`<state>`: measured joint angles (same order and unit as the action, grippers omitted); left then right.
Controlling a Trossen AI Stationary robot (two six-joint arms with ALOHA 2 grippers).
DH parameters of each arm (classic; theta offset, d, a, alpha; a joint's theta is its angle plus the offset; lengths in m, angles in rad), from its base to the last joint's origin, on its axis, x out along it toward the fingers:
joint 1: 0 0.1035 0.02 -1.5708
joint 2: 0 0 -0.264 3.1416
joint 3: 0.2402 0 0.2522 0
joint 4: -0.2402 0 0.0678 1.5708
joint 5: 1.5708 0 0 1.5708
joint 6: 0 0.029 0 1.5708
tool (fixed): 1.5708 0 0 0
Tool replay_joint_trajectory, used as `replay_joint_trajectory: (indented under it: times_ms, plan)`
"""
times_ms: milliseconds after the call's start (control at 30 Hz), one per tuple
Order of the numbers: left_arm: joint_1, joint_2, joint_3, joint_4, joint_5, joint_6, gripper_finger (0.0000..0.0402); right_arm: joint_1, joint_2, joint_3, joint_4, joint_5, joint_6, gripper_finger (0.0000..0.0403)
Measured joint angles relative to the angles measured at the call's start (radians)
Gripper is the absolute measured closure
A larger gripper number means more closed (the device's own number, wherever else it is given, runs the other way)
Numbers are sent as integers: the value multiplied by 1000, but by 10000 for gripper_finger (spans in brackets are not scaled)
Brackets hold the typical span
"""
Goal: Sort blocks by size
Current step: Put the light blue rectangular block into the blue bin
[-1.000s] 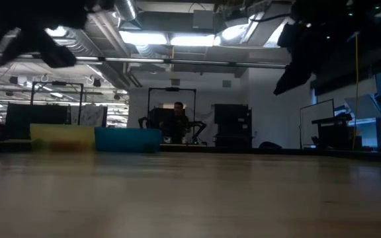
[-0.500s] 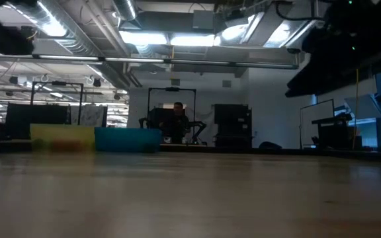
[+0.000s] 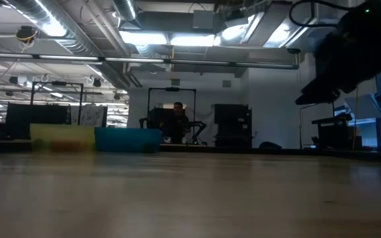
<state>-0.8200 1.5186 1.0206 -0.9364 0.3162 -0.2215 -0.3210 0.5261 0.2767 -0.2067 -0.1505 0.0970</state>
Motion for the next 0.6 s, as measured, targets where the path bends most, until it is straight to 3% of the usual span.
replay_joint_trajectory:
  times_ms: [300, 600]
  plan:
    - [-112, 104, 0, 6, -32, 80, 229, 0, -113, -52, -13, -1, 9, 104]
    - [-130, 244, 0, 19, -200, 55, 229, 0, -139, -61, -36, -1, 9, 104]
